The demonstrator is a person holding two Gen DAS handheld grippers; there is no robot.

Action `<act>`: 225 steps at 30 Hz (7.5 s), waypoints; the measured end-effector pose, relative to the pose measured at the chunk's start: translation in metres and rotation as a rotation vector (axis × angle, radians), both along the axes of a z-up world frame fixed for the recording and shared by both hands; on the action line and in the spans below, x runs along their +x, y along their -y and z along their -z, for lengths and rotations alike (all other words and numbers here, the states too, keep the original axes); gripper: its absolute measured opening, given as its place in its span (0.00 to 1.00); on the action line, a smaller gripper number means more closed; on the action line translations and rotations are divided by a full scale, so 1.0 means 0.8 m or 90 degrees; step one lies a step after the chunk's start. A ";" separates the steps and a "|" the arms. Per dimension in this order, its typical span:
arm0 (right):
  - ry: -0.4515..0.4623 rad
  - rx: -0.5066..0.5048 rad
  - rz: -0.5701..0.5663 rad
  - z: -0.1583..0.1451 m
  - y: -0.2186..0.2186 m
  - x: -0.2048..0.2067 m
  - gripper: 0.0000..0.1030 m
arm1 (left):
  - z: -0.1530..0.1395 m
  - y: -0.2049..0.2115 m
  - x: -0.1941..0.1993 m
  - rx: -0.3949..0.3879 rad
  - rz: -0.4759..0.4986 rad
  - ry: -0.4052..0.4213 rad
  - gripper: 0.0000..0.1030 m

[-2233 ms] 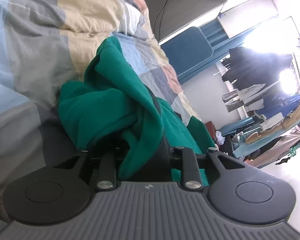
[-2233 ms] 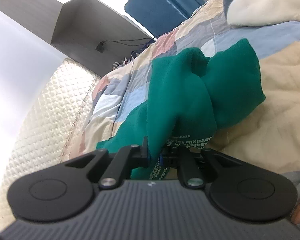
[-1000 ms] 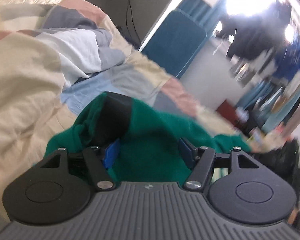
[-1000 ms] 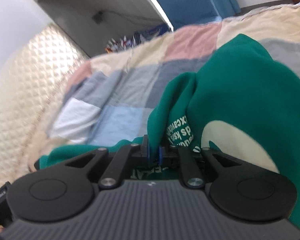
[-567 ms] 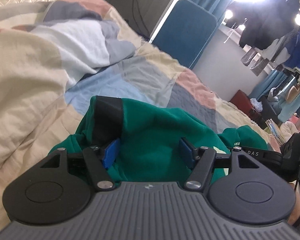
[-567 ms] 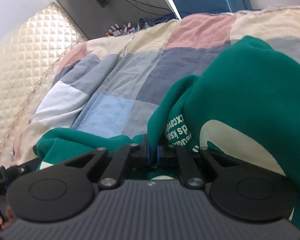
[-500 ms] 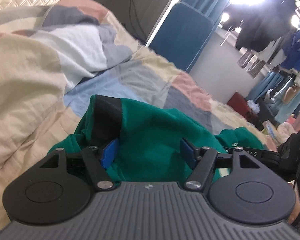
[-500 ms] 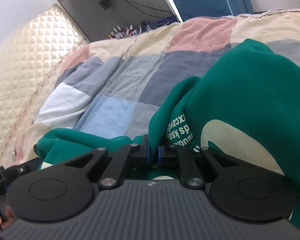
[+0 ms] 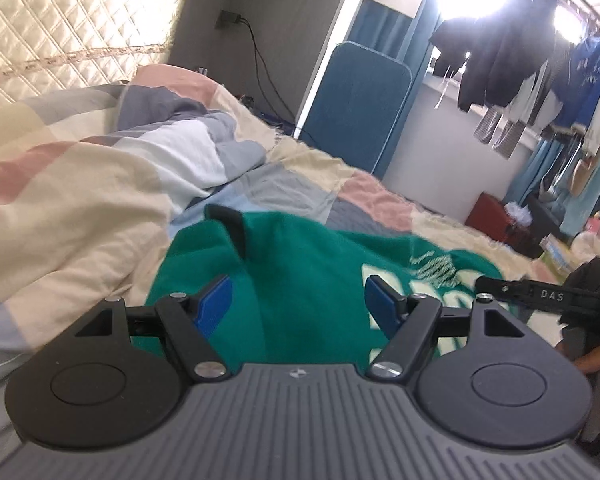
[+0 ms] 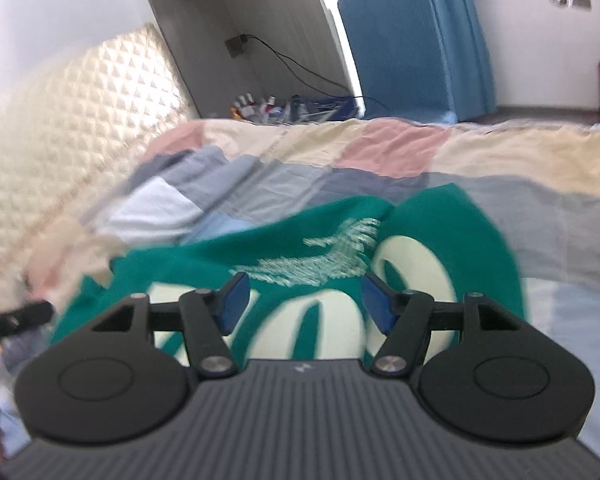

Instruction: Fold large clothes

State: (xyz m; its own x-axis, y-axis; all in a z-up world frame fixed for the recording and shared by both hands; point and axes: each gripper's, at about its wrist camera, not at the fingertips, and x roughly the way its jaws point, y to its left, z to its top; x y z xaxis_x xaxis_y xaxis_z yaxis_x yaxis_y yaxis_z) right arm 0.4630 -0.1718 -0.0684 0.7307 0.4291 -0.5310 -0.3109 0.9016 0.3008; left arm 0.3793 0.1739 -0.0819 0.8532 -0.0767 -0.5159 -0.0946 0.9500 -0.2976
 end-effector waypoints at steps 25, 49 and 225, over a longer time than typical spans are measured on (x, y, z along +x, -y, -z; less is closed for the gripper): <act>-0.049 -0.044 -0.021 0.088 0.015 0.056 0.52 | 0.079 -0.015 0.061 0.028 -0.043 -0.081 0.77; -0.231 0.292 0.129 0.069 0.071 -0.070 0.84 | 0.080 -0.032 -0.100 -0.434 -0.102 -0.085 0.88; 0.036 0.555 0.559 0.049 0.537 -0.505 0.49 | 0.156 0.540 0.032 -0.489 0.350 -0.237 0.97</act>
